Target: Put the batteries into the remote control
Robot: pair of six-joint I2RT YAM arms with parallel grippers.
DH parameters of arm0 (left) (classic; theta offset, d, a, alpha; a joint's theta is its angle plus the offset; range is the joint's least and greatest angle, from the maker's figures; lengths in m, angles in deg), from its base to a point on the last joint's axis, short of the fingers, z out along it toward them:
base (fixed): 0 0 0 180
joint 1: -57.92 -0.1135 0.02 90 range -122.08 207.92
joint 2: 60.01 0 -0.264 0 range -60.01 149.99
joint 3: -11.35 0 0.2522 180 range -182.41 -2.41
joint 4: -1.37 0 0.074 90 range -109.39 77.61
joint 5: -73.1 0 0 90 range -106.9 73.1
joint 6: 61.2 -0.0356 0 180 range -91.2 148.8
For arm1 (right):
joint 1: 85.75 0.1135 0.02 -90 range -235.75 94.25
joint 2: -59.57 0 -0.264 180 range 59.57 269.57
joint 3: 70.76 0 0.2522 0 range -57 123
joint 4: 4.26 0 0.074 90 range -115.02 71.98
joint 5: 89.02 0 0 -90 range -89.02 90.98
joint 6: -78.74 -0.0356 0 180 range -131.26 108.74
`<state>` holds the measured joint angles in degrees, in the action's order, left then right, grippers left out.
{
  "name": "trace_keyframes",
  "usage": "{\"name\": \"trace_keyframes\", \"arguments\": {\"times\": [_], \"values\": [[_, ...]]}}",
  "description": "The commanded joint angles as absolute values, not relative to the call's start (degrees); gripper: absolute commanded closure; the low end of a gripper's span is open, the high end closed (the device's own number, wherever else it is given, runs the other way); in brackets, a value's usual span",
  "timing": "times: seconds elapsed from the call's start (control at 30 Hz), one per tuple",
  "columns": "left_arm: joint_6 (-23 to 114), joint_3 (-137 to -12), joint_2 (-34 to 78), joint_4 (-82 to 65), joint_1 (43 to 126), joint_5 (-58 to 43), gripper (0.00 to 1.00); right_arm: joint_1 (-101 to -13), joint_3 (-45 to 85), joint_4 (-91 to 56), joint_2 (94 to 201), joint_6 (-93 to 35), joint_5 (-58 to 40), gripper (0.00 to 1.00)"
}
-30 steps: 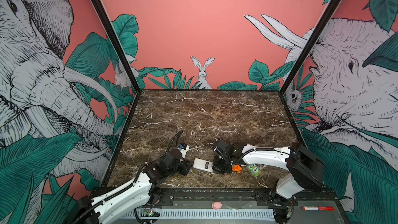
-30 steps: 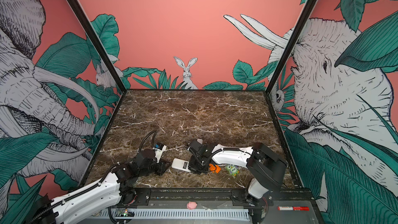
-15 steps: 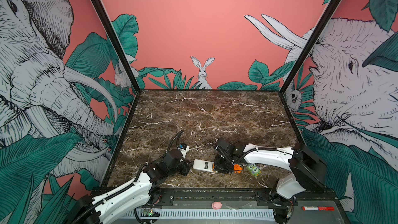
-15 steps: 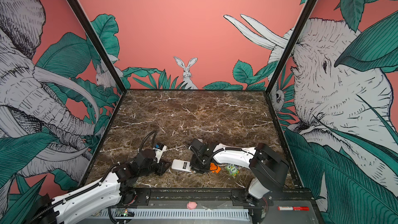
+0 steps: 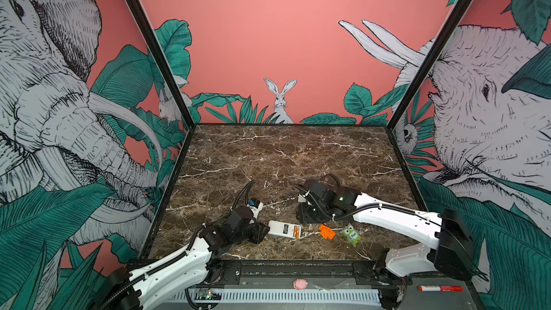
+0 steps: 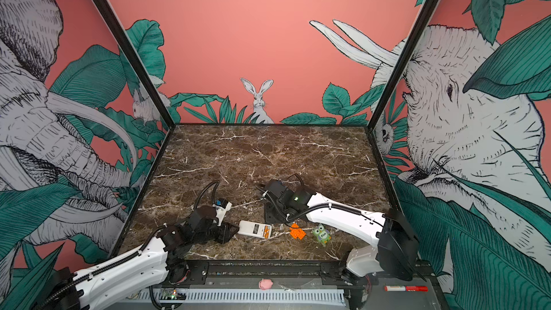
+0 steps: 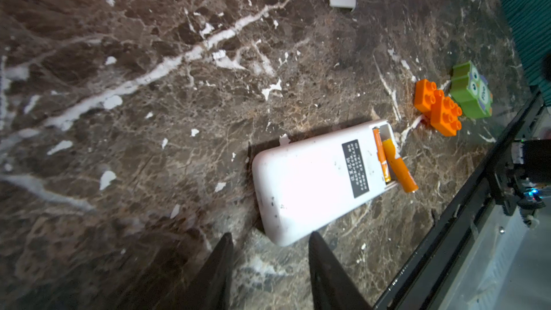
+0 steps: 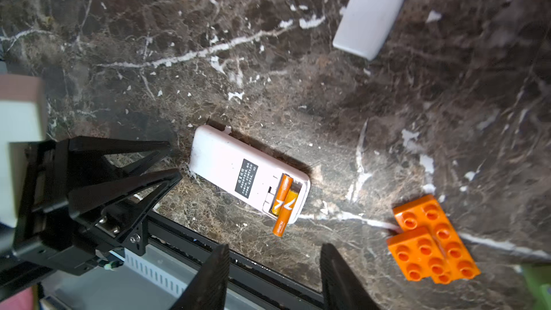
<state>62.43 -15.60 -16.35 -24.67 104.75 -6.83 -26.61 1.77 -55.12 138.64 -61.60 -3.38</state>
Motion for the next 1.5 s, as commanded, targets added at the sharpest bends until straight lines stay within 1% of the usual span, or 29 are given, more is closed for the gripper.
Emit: {"name": "trace_keyframes", "arguments": {"times": [0.0,0.1,0.23,0.4,0.57,0.83,0.97,1.17,1.37,1.47], "values": [[65.06,-18.41,-16.56,-27.69,104.7,-5.45,0.52,-25.63,1.81,-54.41,137.4,-45.0,1.34,0.48],[65.58,-20.08,-15.87,-30.39,104.68,-5.34,0.51,-25.12,2.86,-54.63,138.33,-35.48,0.82,0.48],[67.4,-21.6,-12.54,-30.1,104.69,-2.73,0.5,-23.15,3.14,-56.16,139.99,-25.36,1.66,0.46],[68.7,-22.61,-10.9,-30.96,104.7,-2.71,0.5,-20.33,0.13,-53.06,139.08,-20.11,2.0,0.38],[69.22,-23.86,-7.84,-30.26,104.73,-2.38,0.5,-18.31,-1.93,-51.01,140.22,-17.42,1.88,0.35],[70.61,-24.25,-5.49,-29.22,104.7,-3.49,0.55,-17.12,-2.07,-50.69,144.88,-15.42,1.51,0.4],[70.35,-24.51,-4.29,-29.04,104.7,-3.62,0.55,-16.65,-1.81,-50.45,146.35,-15.04,1.5,0.42],[70.24,-24.42,-3.0,-27.94,104.68,-3.63,0.56,-16.5,-0.8,-51.27,148.38,-14.27,1.68,0.5],[71.15,-23.16,-3.62,-26.11,104.73,-3.63,0.56,-16.32,-0.35,-51.3,149.98,-13.76,1.09,0.51],[70.79,-23.24,-2.81,-25.76,104.7,-3.24,0.56,-16.23,-0.21,-51.33,150.53,-13.63,0.96,0.55]]}}
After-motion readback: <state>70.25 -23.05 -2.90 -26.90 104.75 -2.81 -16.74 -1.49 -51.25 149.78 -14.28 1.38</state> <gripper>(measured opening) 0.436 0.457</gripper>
